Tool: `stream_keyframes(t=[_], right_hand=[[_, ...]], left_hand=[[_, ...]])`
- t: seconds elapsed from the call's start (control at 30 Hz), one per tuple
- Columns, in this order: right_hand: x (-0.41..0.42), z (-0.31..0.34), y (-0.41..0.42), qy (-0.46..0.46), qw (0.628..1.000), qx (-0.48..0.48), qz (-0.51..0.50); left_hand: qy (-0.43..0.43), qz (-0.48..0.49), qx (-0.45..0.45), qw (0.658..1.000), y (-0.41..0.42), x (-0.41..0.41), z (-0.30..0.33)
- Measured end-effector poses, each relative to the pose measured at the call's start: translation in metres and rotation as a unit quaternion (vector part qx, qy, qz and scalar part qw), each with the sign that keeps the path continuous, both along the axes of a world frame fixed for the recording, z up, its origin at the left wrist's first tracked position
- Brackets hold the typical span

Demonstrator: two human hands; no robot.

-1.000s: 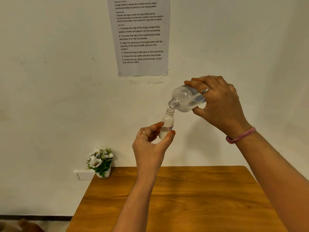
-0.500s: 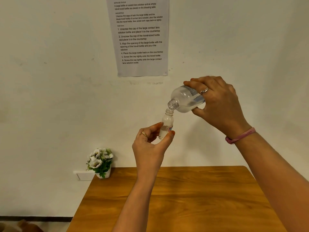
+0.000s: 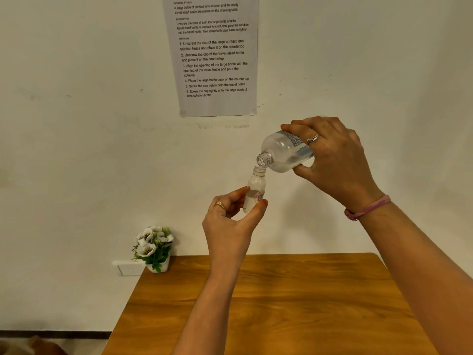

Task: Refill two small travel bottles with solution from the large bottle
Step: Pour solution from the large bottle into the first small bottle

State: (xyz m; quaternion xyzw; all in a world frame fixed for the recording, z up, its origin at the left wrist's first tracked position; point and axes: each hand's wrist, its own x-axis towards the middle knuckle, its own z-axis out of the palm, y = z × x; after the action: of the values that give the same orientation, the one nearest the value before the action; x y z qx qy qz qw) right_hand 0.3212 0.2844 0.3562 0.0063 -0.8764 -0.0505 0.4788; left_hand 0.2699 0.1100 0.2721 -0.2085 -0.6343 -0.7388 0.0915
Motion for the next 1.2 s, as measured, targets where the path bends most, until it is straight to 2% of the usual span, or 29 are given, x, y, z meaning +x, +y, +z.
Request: stream_keyframes(t=[1.2], right_hand=[[-0.0012,0.0,-0.0001,-0.005,1.0,-0.001,0.0]], left_hand=[[-0.008,0.006,-0.011,1.0,0.0015,-0.001,-0.001]])
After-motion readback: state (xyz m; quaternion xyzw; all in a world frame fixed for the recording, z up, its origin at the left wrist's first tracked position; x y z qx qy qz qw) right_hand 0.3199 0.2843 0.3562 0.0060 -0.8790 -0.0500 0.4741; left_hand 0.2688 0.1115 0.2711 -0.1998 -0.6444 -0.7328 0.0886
